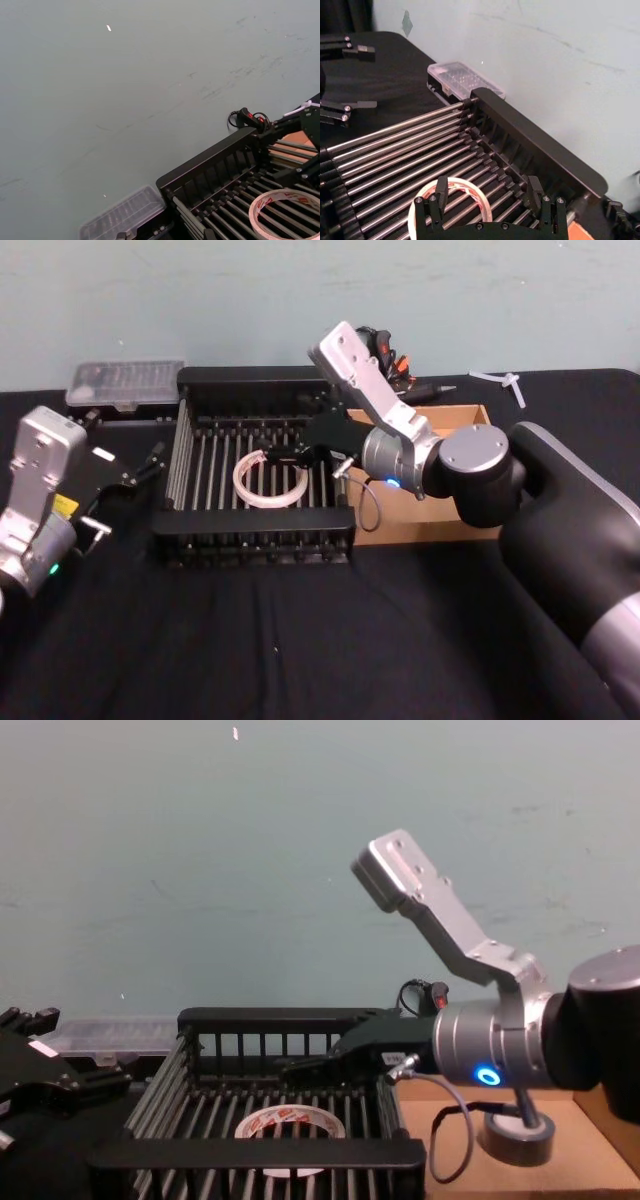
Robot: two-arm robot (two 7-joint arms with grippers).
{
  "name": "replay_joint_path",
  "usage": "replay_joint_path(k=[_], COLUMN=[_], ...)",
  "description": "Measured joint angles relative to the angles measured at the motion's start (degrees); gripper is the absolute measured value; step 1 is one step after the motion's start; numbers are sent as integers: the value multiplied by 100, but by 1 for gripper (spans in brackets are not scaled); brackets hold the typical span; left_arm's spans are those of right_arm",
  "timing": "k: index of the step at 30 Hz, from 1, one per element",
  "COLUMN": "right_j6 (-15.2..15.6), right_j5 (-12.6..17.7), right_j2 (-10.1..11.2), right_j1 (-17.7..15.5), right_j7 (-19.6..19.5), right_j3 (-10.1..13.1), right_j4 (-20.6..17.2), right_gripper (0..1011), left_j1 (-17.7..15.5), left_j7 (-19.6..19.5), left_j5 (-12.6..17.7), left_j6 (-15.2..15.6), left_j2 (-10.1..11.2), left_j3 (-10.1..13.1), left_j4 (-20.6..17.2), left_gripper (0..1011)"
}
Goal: Pick up the white tape and place it into the black box , Pick up the silver tape and place it into the brown box.
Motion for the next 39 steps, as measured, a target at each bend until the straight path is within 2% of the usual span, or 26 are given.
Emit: replay_joint_path(k=[6, 9, 11, 18, 22, 26, 35, 39], right_j6=[56, 103, 158, 277, 336, 349, 336, 302], right_j5=[30, 38, 38, 36, 0, -82, -308, -442], right_j2=[114, 217, 344, 607, 797, 929, 1179, 1233], right_j1=[-184, -336, -519, -947, -1353, -1701, -2465, -2710], right_j7=[-75, -175, -309, -626, -909, -1130, -1492, -1612], right_j3=[98, 182, 302, 605, 898, 1115, 1517, 1606], right_j4=[-385, -693, -1059, -1765, -2304, -2690, -3312, -3420], right_gripper=[1002, 1002, 1002, 1002, 1002, 1002, 1002, 1002], left_j1=[0, 0, 0, 0, 0, 0, 0, 0], left_j7=[0, 0, 0, 0, 0, 0, 0, 0], left_j5=[0, 0, 0, 0, 0, 0, 0, 0], left_j6=[0, 0, 0, 0, 0, 0, 0, 0], left_j2=[0, 0, 0, 0, 0, 0, 0, 0], left_j3=[0, 0, 0, 0, 0, 0, 0, 0], left_j4=[0, 0, 0, 0, 0, 0, 0, 0], left_gripper=[1001, 1001, 1001, 1001, 1001, 1001, 1001, 1001])
